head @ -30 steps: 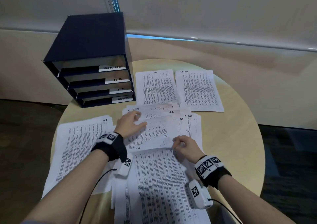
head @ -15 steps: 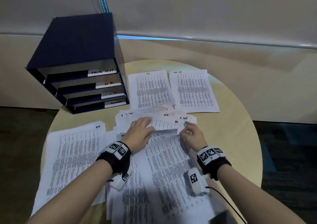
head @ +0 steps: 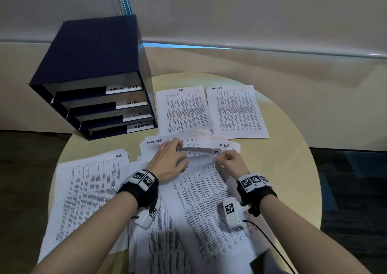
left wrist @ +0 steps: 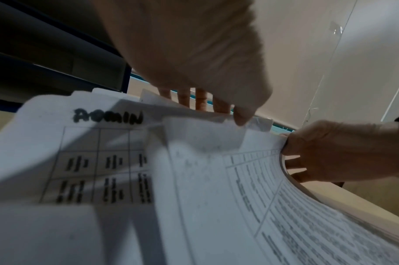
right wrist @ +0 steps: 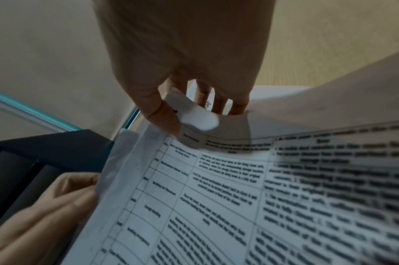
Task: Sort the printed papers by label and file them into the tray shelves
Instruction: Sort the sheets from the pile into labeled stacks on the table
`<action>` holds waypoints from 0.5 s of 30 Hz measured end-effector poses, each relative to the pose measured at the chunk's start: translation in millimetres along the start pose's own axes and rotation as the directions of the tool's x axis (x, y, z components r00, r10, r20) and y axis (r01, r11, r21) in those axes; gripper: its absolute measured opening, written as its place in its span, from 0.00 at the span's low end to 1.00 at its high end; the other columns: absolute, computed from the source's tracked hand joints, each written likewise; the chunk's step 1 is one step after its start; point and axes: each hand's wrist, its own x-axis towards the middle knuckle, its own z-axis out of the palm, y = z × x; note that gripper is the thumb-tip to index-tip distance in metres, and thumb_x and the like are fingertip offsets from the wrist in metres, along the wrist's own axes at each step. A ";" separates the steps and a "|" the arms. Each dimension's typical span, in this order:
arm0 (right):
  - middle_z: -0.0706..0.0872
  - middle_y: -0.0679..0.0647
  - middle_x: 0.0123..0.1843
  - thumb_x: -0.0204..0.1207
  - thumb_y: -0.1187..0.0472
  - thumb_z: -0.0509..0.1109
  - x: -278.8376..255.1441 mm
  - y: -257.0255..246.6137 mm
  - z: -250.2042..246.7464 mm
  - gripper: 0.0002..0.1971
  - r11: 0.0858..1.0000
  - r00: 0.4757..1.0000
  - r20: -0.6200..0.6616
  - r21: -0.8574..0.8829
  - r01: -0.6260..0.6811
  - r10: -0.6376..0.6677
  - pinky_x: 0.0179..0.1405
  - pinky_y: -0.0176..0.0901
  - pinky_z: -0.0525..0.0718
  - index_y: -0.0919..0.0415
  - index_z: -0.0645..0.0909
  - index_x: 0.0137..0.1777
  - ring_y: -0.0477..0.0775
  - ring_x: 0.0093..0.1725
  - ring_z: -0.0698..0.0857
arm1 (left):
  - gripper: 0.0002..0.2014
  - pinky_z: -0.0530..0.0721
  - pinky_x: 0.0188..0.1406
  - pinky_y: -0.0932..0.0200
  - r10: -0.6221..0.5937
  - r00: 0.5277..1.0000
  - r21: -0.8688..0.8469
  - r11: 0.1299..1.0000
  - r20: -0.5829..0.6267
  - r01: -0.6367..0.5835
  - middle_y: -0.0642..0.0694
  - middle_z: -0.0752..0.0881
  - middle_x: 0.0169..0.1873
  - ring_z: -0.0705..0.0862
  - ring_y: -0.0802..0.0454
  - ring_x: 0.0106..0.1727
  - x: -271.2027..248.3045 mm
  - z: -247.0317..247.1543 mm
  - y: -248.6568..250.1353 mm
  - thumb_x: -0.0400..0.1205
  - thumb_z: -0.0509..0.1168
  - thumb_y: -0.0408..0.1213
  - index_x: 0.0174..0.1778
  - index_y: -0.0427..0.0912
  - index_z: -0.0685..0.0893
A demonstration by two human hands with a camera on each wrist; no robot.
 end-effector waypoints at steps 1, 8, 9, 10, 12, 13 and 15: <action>0.82 0.67 0.45 0.71 0.72 0.65 0.5 4.0 0.3 0.05 1.000 1.000 -0.012 -0.014 0.017 -0.017 0.40 0.45 0.82 0.75 0.78 0.36 0.58 0.39 0.81 | 0.20 0.68 0.59 0.54 -0.001 1.000 -0.022 1.000 -0.019 0.001 0.51 0.70 0.57 0.69 0.54 0.59 0.1 0.0 -0.1 0.85 0.52 0.53 0.33 0.48 0.78; 0.77 0.55 0.50 0.68 0.74 0.70 -22.6 19.2 2.5 0.04 0.982 0.986 -0.019 -0.089 0.165 -0.167 0.54 0.37 0.76 0.76 0.80 0.34 0.51 0.54 0.79 | 0.22 0.75 0.37 0.60 -0.133 0.991 -0.102 0.986 0.027 0.135 0.42 0.86 0.35 0.77 0.54 0.31 21.0 -17.5 8.4 0.87 0.56 0.48 0.35 0.38 0.84; 0.77 0.54 0.54 0.67 0.74 0.70 -25.6 20.2 2.8 0.04 0.982 0.985 -0.018 -0.083 0.169 -0.171 0.56 0.38 0.77 0.75 0.80 0.34 0.49 0.55 0.79 | 0.19 0.77 0.37 0.61 -0.126 0.991 -0.104 0.986 0.038 0.130 0.42 0.88 0.36 0.81 0.52 0.32 23.8 -22.7 9.9 0.86 0.59 0.46 0.38 0.39 0.86; 0.76 0.54 0.59 0.67 0.74 0.70 -27.3 22.0 2.9 0.03 0.984 0.986 -0.026 -0.072 0.164 -0.166 0.57 0.38 0.77 0.74 0.81 0.33 0.47 0.58 0.78 | 0.15 0.80 0.42 0.60 -0.115 0.993 -0.098 0.988 0.037 0.118 0.44 0.89 0.39 0.84 0.52 0.36 25.4 -28.6 11.8 0.85 0.62 0.45 0.42 0.40 0.88; 0.72 0.54 0.66 0.67 0.75 0.69 -30.1 24.1 2.1 0.02 0.986 0.986 -0.052 -0.055 0.155 -0.158 0.55 0.31 0.76 0.74 0.82 0.34 0.46 0.63 0.75 | 0.09 0.82 0.52 0.58 -0.087 0.996 -0.094 0.992 -0.012 0.086 0.47 0.90 0.45 0.84 0.54 0.43 25.5 -40.8 16.2 0.84 0.64 0.39 0.48 0.43 0.89; 0.71 0.54 0.67 0.67 0.76 0.68 -32.2 24.1 1.1 0.03 0.988 0.987 -0.057 -0.050 0.147 -0.150 0.53 0.25 0.74 0.75 0.82 0.34 0.43 0.63 0.75 | 0.08 0.80 0.53 0.60 -0.069 0.996 -0.094 0.994 -0.049 0.064 0.50 0.90 0.48 0.83 0.57 0.44 24.4 -46.7 18.4 0.84 0.64 0.36 0.51 0.44 0.89; 0.71 0.54 0.67 0.67 0.76 0.68 -36.2 25.4 -1.0 0.05 0.990 0.989 -0.037 -0.037 0.139 -0.140 0.53 0.21 0.72 0.70 0.82 0.32 0.35 0.61 0.74 | 0.10 0.78 0.53 0.63 -0.028 0.994 -0.063 0.998 -0.107 0.022 0.53 0.90 0.50 0.83 0.59 0.46 18.1 -58.0 21.4 0.84 0.63 0.33 0.53 0.45 0.89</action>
